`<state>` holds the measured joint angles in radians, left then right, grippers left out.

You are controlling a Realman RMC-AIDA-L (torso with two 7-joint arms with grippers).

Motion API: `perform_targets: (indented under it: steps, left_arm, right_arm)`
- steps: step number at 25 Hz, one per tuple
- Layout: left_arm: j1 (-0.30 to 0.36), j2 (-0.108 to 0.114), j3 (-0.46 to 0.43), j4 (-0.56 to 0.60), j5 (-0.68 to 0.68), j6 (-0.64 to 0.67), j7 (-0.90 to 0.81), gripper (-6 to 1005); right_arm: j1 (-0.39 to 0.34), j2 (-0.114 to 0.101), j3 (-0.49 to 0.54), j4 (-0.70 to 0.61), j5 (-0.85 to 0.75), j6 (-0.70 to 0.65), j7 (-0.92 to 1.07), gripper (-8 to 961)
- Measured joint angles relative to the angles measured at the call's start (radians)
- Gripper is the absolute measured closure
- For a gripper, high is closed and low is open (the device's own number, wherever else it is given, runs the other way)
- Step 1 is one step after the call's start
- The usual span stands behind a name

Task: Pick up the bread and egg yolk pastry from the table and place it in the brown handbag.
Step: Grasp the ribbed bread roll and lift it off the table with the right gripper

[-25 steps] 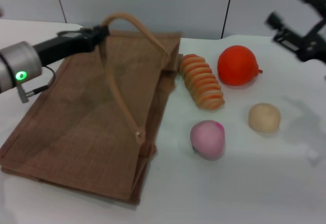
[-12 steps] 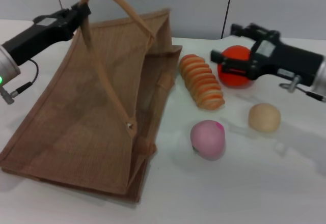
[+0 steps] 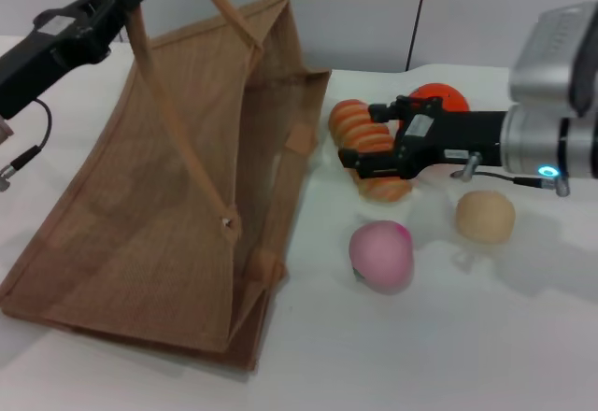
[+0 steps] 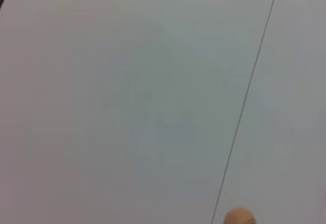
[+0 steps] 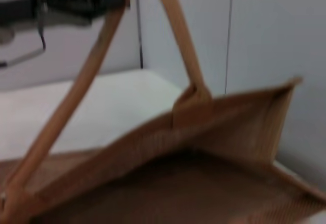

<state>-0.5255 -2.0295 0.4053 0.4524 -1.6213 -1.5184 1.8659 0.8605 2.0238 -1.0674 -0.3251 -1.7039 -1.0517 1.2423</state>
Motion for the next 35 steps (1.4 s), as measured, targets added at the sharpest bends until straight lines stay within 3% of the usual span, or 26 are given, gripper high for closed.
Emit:
perform_targets:
  steps: [13,24,35]
  left_arm:
    - [-0.004,-0.003,-0.003,-0.003,-0.007,-0.013,0.002,883]
    - [-0.011,-0.002,-0.003,-0.013,-0.009,-0.014,0.004,883]
    - [-0.011,-0.001,-0.003,-0.014,-0.009,-0.014,0.004,883]
  right_arm:
    - [0.073,0.011,-0.299,-0.003,0.004,0.294,0.218,64]
    - [0.080,0.012,-0.583,-0.057,0.004,0.424,0.414,92]
    - [0.078,0.012,-0.643,-0.079,0.001,0.433,0.450,285]
